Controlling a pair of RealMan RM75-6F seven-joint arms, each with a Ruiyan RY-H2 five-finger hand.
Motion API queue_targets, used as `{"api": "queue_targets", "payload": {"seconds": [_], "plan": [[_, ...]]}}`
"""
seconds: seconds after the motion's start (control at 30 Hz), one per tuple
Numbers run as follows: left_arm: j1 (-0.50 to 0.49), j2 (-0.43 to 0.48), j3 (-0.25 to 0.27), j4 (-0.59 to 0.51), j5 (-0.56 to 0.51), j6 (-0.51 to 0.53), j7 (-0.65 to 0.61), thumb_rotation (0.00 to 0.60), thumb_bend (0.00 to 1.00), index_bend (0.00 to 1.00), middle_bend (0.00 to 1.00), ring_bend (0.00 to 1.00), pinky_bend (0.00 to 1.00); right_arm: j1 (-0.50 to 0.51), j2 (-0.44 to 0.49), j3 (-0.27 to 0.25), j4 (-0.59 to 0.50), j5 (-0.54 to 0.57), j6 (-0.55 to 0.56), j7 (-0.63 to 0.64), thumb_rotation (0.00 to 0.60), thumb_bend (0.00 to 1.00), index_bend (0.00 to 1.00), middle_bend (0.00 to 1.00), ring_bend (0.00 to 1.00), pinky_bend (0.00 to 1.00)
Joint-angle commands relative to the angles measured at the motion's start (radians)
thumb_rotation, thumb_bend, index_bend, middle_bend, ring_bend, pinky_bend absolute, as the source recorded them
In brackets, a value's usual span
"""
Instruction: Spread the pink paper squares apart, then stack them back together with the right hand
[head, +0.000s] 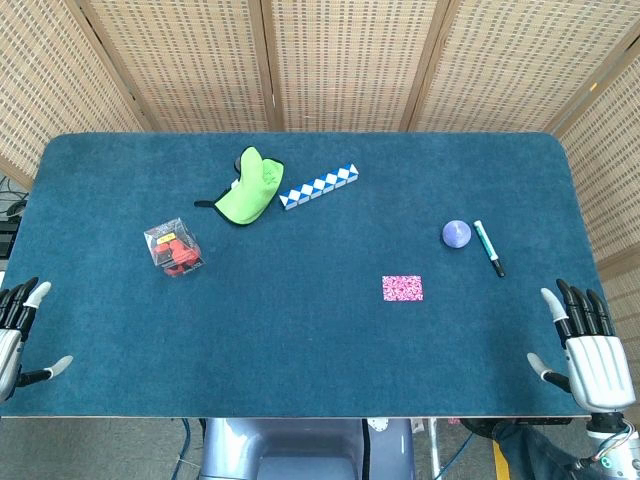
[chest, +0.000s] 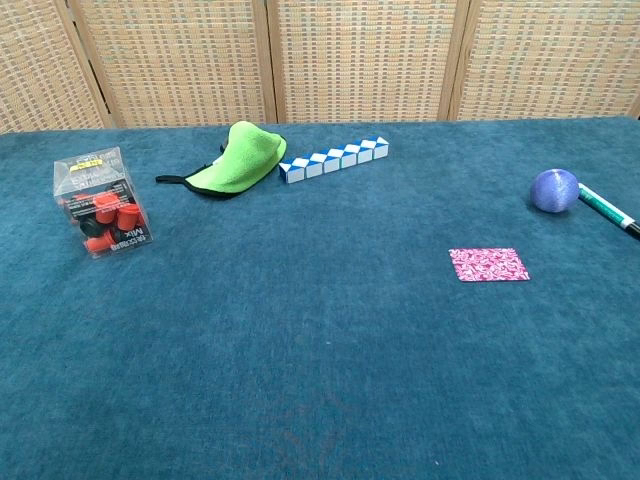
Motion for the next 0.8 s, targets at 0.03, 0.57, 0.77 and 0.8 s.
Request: {"api": "queue_targets", "payload": {"seconds": [0.03, 0.57, 0.77, 0.8], "plan": [[0.001, -0.001, 0.0, 0.0, 0.002, 0.003, 0.001, 0.6, 0.0, 0.0, 0.0, 0.0, 0.0, 0.0, 0.0, -0.003, 0.001, -0.003, -0.003, -0.002, 0.6, 0.23, 0.0, 0.0, 0.0, 0.0], [-0.007, -0.001, -0.008, -0.005, -0.019, -0.015, 0.008, 0.6, 0.0, 0.0, 0.0, 0.0, 0.0, 0.198, 0.037, -0.033, -0.035, -0.041, -0.344, 0.095, 0.6, 0.87, 0.08, 0.05, 0.0, 0.0], [-0.006, -0.001, -0.008, -0.014, -0.019, -0.013, 0.019, 0.6, 0.0, 0.0, 0.0, 0.0, 0.0, 0.323, -0.007, -0.015, 0.01, 0.019, -0.559, 0.084, 0.6, 1.0, 0.12, 0.1, 0.0, 0.0], [-0.006, -0.001, -0.008, -0.015, -0.019, -0.012, 0.02, 0.6, 0.0, 0.0, 0.0, 0.0, 0.0, 0.335, -0.017, -0.012, 0.016, 0.034, -0.582, 0.078, 0.6, 1.0, 0.12, 0.1, 0.0, 0.0]]}}
